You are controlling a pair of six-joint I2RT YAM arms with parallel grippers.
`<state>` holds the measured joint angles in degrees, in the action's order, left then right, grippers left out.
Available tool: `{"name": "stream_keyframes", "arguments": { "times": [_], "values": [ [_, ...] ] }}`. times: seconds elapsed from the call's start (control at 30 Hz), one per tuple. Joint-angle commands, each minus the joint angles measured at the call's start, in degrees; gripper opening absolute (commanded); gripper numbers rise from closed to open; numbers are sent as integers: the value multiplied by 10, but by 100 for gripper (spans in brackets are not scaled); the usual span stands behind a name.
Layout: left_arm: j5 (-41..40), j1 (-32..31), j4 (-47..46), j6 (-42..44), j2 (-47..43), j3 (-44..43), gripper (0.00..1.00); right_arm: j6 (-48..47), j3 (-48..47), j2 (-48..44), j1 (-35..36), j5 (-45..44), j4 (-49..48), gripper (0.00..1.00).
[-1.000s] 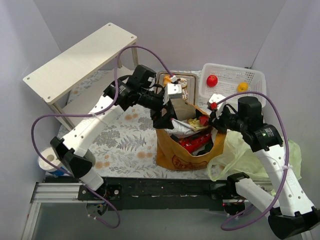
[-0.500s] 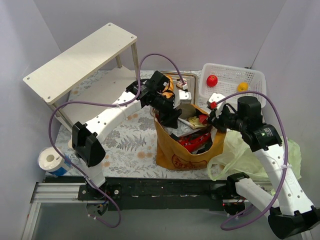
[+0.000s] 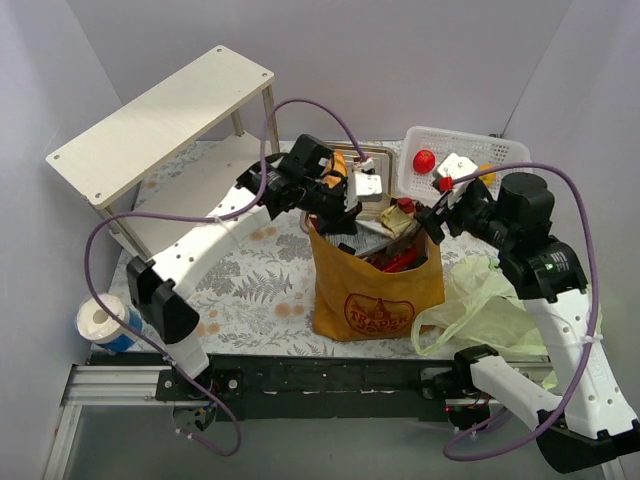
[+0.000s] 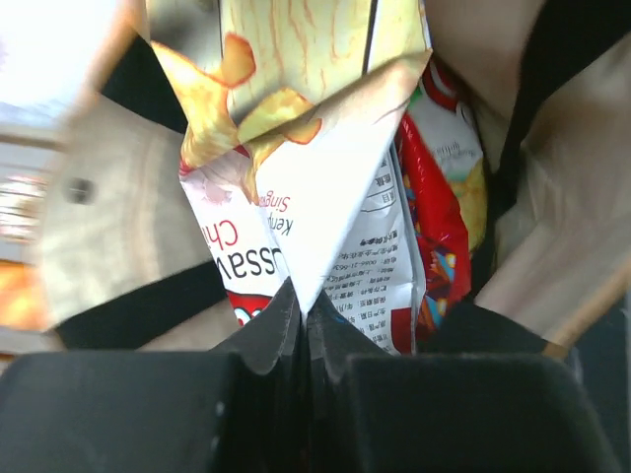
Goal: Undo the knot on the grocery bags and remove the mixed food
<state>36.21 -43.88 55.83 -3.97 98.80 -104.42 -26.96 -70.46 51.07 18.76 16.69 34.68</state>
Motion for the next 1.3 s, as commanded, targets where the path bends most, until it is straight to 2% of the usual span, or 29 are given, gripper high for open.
{"name": "stream_keyframes", "arguments": {
  "times": [0.0, 0.17, 0.3, 0.4, 0.43, 0.57, 0.73, 0.83, 0.9, 0.93, 1.07, 1.13, 1.27],
  "values": [
    [-46, -2, -116, -23, -130, -6, 0, 20, -70, 4, 1, -5, -14, 84],
    [-118, -1, -141, -30, -147, -21, 0, 48, -47, -1, 1, -46, -65, 83],
    [-177, 0, -159, -20, -146, -50, 0, 53, -27, -3, -1, -110, -93, 83],
    [-231, 2, -182, 18, -138, -75, 0, 55, -21, -2, -5, -112, -101, 82],
    [-278, 7, -195, 32, -136, -77, 0, 58, -21, -1, -7, -110, -102, 82],
    [-355, 41, -268, 136, -132, -84, 0, 67, -14, -2, -18, -97, -100, 82],
    [-352, 126, -406, 191, -154, -46, 0, 68, -3, -5, -22, -93, -107, 82],
    [-318, 177, -468, 223, -139, -46, 0, 79, 14, -3, -26, -90, -116, 82],
    [-283, 207, -484, 229, -116, -73, 0, 86, 24, -1, -26, -83, -123, 81],
    [-272, 236, -492, 226, -87, -108, 0, 88, 27, -1, -27, -82, -127, 81],
    [-225, 288, -506, 232, -8, -221, 0, 90, 42, -3, -29, -77, -134, 81],
    [-200, 308, -522, 254, 16, -249, 0, 90, 51, -8, -31, -77, -136, 81],
    [-131, 351, -555, 298, 45, -236, 0, 90, 73, -22, -37, -77, -140, 81]
  ]
}}
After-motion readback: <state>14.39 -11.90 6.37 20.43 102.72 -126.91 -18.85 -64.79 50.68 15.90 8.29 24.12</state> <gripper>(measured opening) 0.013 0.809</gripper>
